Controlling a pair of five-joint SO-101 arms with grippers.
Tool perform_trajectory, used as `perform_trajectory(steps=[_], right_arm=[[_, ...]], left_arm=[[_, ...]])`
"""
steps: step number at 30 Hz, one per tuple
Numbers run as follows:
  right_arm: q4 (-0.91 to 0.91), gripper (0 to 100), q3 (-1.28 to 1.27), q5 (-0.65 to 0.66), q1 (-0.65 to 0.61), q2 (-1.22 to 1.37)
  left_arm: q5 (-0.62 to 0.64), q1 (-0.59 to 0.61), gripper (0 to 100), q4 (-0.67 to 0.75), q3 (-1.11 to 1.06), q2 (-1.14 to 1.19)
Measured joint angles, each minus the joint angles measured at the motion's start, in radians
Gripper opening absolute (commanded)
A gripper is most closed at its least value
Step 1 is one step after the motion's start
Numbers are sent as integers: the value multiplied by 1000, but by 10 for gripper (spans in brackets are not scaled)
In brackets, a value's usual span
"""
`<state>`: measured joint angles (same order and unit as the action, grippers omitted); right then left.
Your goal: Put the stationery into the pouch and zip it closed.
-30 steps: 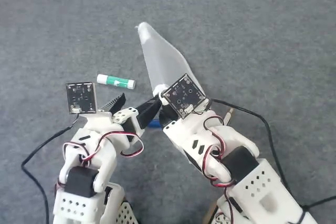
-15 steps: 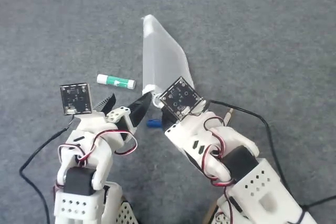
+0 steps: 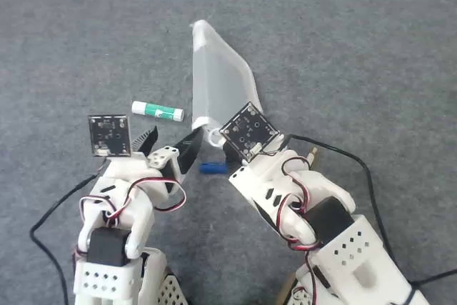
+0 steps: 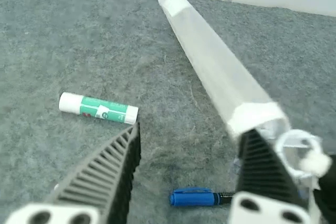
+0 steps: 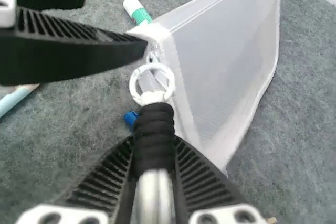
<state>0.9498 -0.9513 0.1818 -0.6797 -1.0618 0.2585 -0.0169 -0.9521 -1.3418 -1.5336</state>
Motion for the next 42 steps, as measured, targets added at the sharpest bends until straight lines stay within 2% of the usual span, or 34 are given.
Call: perform_trajectory(steps=[5, 9, 13, 21, 30, 38, 40, 42], right_arm=[[6, 6, 0, 12, 5, 0], [6, 6, 0, 12, 5, 0], [6, 6, 0, 12, 5, 0], [8, 6, 0, 11, 12, 0], [15, 6, 2, -23, 163, 0], [15, 7, 2, -55, 233, 0], [15, 23, 2, -55, 230, 0], [34, 91, 3, -57, 215, 0]], left_arm=[[-137, 2, 97, 0, -2, 8], [-180, 2, 76, 0, -26, 8], [-186, 2, 7, 0, -26, 8], [-189, 2, 9, 0, -26, 8], [-189, 104, 9, -8, -26, 9], [-189, 109, 9, -21, -26, 9], [-189, 109, 9, -21, -26, 9], [-189, 109, 9, -21, -26, 9]])
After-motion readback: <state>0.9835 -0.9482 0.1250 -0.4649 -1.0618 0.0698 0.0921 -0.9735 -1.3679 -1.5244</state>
